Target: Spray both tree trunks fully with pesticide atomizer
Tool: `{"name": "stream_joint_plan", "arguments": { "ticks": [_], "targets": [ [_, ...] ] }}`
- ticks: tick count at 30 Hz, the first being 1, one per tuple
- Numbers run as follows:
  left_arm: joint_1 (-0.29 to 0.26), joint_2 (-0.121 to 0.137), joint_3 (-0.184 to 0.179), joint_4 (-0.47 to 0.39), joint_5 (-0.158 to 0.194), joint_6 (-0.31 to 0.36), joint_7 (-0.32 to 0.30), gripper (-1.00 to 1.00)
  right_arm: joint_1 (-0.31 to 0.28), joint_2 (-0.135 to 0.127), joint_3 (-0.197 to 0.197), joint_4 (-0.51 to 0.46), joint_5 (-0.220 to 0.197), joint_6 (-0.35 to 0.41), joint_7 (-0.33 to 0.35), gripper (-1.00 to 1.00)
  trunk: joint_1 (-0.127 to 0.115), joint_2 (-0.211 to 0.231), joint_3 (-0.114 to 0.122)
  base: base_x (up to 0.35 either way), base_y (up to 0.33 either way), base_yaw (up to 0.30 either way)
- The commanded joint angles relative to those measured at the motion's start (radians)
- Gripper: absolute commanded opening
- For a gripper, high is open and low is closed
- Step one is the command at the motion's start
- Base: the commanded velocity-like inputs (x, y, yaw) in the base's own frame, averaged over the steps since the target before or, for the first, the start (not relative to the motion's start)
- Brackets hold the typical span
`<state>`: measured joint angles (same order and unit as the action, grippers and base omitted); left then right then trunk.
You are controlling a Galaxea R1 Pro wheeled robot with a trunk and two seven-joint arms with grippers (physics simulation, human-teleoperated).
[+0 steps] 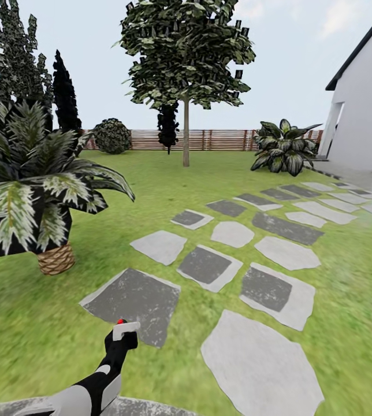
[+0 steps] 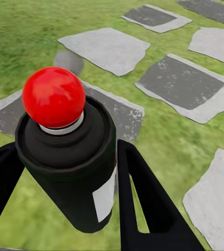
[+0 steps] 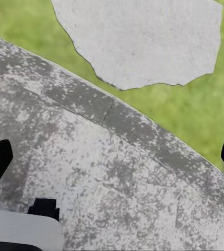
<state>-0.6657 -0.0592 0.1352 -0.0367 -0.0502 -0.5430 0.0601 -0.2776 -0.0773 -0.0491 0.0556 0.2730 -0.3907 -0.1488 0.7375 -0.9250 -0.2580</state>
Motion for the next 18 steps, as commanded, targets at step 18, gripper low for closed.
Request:
{"name": "stream_joint_plan", "arguments": {
  "ticks": [18],
  "targets": [
    [0.0, 0.0, -0.001, 0.0, 0.0, 0.0, 0.0, -1.0, 0.001, -0.001, 0.0, 0.0, 0.0, 0.0, 0.0, 1.0, 0.0, 0.0, -0.002, 0.35, 0.0, 0.035]
  ]
}}
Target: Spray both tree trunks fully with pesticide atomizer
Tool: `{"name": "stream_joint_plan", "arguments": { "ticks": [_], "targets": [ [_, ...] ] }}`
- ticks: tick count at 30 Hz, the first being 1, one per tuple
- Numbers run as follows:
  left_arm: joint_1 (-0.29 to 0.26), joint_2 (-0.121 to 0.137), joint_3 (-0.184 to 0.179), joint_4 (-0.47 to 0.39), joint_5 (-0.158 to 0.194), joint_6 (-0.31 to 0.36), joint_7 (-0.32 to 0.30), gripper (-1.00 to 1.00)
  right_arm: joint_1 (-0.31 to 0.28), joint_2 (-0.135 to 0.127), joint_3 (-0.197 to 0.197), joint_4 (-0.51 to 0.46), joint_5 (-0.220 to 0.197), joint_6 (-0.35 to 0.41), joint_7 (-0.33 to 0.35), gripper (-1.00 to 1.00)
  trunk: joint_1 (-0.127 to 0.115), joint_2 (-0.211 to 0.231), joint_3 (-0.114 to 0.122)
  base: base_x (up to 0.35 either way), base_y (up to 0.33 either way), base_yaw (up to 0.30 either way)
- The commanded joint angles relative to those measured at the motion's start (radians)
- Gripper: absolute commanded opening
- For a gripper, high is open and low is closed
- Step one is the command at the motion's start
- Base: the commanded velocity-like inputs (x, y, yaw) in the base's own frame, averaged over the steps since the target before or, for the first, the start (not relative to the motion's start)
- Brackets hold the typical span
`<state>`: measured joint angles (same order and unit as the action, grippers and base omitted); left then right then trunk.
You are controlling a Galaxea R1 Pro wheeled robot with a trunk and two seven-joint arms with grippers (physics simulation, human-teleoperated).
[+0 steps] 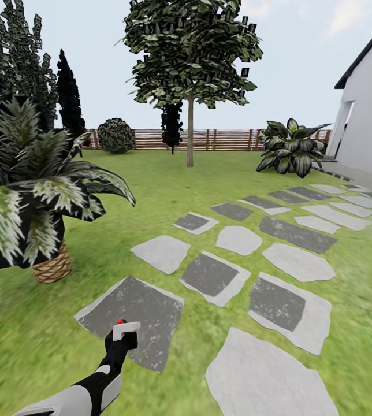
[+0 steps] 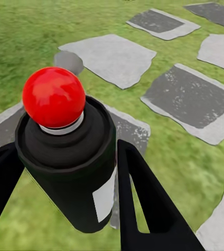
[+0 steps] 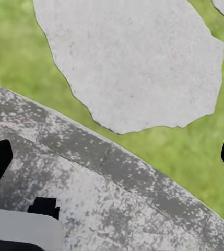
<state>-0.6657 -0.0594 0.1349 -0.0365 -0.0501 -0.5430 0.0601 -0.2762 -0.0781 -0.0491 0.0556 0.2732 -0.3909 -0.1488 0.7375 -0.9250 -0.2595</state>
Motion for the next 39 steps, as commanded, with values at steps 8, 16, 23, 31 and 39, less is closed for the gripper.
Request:
{"name": "stream_joint_plan", "arguments": {
  "ticks": [8, 16, 23, 31, 39],
  "targets": [
    [0.0, 0.0, 0.0, 0.0, -0.001, 0.0, 0.0, -1.0, 0.0, 0.0, 0.0, 0.0, 0.0, 0.0, 0.0, 1.0, 0.0, 0.0, 0.0, 0.35, 0.0, 0.0],
    [0.0, 0.0, -0.001, 0.0, 0.0, 0.0, 0.0, -1.0, 0.0, 0.0, 0.0, 0.0, 0.0, 0.001, 0.0, 1.0, 0.0, 0.0, 0.0, 0.35, 0.0, 0.0],
    [0.0, 0.0, -0.001, 0.0, 0.0, -0.001, 0.0, -1.0, 0.0, 0.0, 0.0, 0.0, 0.0, 0.001, 0.0, 1.0, 0.0, 0.0, 0.0, 0.35, 0.0, 0.0],
    [0.0, 0.0, 0.0, 0.0, 0.001, -0.003, 0.0, -1.0, 0.0, 0.0, 0.0, 0.0, 0.0, 0.001, 0.0, 1.0, 0.0, 0.0, 0.0, 0.348, 0.0, 0.0],
    [0.0, 0.0, -0.001, 0.0, 0.001, -0.003, 0.001, -1.0, 0.0, 0.0, 0.0, 0.0, 0.0, 0.0, 0.0, 1.0, 0.0, 0.0, 0.0, 0.316, 0.0, 0.0]
  ]
}}
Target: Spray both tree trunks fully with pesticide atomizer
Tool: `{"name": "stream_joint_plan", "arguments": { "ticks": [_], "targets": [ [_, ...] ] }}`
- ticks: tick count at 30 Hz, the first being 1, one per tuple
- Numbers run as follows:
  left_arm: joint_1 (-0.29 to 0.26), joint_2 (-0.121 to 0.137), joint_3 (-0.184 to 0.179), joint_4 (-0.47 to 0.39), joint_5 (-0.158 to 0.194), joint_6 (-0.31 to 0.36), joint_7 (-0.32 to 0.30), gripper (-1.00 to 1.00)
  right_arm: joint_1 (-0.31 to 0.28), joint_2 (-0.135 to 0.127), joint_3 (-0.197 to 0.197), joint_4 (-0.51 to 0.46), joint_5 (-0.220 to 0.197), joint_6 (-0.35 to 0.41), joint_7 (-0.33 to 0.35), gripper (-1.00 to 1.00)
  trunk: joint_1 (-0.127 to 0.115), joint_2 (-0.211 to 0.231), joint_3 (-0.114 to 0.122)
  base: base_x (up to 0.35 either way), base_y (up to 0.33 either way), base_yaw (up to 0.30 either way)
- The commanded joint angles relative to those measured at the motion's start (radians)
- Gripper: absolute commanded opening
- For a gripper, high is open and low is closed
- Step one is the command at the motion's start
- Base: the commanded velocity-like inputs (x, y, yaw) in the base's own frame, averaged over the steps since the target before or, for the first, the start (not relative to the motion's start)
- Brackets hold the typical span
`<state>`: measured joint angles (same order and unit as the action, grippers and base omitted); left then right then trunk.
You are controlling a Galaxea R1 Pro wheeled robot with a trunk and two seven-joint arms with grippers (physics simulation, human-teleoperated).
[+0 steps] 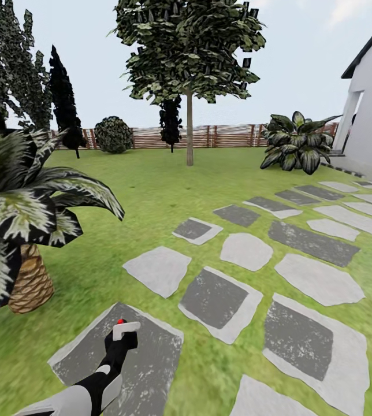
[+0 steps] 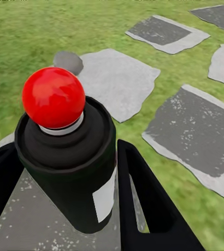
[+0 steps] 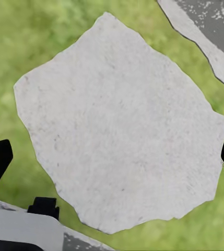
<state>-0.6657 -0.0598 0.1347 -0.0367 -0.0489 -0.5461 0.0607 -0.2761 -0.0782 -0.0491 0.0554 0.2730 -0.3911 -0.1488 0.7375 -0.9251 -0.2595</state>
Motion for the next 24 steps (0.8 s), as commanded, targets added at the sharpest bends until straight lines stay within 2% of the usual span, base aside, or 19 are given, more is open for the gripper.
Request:
{"name": "stream_joint_plan", "arguments": {
  "ticks": [1, 13, 24],
  "targets": [
    [0.0, 0.0, -0.001, 0.0, 0.0, 0.0, 0.0, -1.0, 0.0, 0.0, 0.0, 0.0, 0.0, 0.0, 0.0, 1.0, 0.0, 0.0, 0.0, 0.231, 0.0, 0.0],
    [0.0, 0.0, -0.001, 0.0, 0.0, 0.0, 0.0, -1.0, 0.0, 0.0, 0.0, 0.0, 0.0, 0.0, 0.0, 1.0, 0.0, 0.0, 0.0, 0.082, 0.0, 0.0],
    [0.0, 0.0, -0.001, 0.0, 0.0, 0.0, 0.0, -1.0, 0.0, 0.0, 0.0, 0.0, 0.0, 0.0, 0.0, 1.0, 0.0, 0.0, 0.0, 0.308, 0.0, 0.0]
  ]
}}
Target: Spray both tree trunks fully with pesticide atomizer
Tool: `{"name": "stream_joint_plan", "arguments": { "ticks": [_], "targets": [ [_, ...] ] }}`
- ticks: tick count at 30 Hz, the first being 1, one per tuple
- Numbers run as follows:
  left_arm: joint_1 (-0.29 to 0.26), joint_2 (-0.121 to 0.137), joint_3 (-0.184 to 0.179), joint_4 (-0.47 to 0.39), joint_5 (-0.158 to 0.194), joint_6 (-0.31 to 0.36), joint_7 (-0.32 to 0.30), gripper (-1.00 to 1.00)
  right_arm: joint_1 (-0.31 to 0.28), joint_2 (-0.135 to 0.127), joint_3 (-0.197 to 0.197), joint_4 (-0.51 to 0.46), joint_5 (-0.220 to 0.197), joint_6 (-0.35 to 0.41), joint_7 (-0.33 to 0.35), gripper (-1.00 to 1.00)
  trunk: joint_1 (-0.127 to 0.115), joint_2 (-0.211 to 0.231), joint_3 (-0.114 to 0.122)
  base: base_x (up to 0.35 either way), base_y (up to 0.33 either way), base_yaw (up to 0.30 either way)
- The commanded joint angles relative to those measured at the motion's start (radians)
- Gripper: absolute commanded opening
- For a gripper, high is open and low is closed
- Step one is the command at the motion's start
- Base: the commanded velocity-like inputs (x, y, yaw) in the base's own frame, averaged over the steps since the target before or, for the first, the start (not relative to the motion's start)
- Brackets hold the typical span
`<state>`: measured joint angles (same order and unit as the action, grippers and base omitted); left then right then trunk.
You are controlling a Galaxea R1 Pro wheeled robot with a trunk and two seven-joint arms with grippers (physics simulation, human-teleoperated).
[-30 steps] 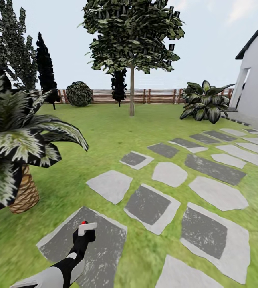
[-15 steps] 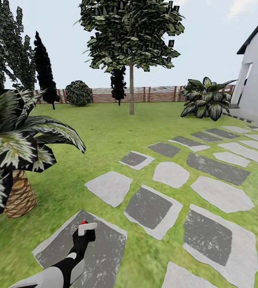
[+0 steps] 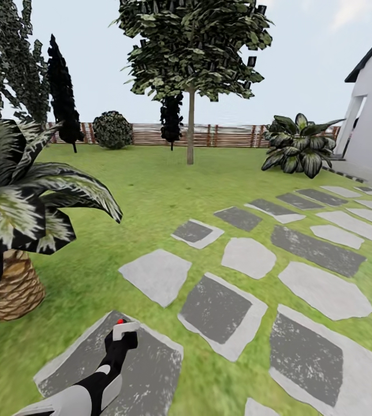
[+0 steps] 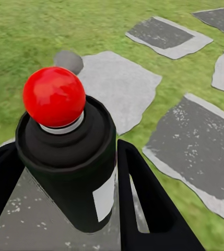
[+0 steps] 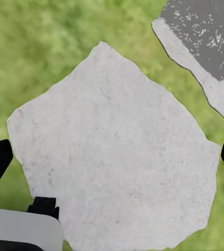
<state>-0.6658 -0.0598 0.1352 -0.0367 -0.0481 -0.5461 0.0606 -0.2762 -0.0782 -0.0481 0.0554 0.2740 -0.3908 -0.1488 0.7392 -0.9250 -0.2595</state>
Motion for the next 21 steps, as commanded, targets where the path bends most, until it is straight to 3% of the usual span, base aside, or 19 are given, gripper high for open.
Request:
{"name": "stream_joint_plan", "arguments": {
  "ticks": [1, 15, 21],
  "targets": [
    [0.0, 0.0, -0.002, 0.0, -0.001, 0.0, 0.0, -1.0, 0.0, 0.0, -0.001, 0.0, -0.001, 0.0, 0.0, 1.0, -0.002, 0.0, 0.0, 0.344, 0.0, 0.0],
    [0.0, 0.0, -0.001, 0.0, -0.001, 0.0, -0.001, -1.0, 0.0, 0.0, -0.001, 0.0, -0.001, 0.0, 0.0, 1.0, -0.002, 0.0, 0.0, 0.347, 0.0, 0.0],
    [0.0, 0.0, -0.001, 0.0, -0.001, 0.0, 0.0, -1.0, 0.0, 0.0, -0.001, 0.0, -0.001, 0.0, 0.0, 1.0, -0.002, 0.0, 0.0, 0.194, 0.0, 0.0]
  ]
}}
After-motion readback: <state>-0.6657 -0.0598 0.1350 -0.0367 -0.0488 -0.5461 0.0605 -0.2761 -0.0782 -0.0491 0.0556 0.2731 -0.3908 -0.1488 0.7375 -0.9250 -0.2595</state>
